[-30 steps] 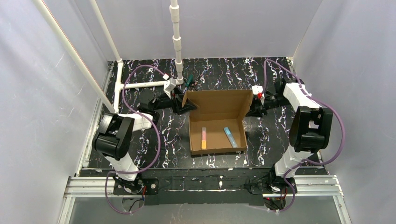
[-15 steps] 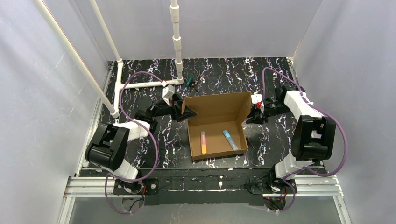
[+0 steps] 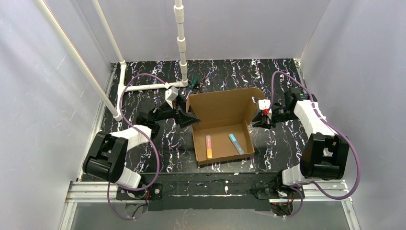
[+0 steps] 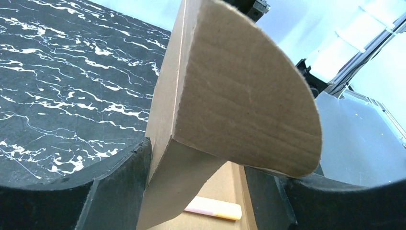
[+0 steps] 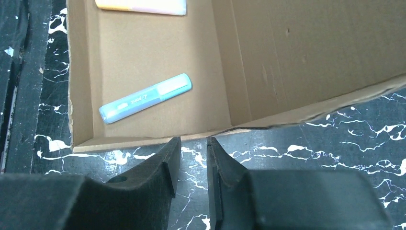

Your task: Fold the paper box

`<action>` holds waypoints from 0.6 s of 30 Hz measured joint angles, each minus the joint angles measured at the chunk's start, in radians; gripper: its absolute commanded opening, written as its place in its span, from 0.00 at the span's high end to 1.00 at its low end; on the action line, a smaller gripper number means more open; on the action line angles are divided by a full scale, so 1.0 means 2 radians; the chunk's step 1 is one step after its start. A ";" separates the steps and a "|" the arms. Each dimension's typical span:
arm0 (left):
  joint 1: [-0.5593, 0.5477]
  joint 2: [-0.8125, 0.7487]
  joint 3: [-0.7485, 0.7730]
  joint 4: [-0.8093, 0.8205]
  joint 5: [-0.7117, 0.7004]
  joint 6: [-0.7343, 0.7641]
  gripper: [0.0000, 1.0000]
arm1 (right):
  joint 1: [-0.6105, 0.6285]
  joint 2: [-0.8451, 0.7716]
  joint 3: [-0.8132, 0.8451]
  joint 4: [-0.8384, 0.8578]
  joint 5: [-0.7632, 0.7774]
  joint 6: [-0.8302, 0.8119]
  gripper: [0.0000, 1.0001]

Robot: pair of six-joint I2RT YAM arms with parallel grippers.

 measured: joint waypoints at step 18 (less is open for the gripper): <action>0.026 -0.103 0.047 -0.105 0.021 -0.065 0.27 | 0.014 -0.001 0.000 0.045 -0.008 0.056 0.64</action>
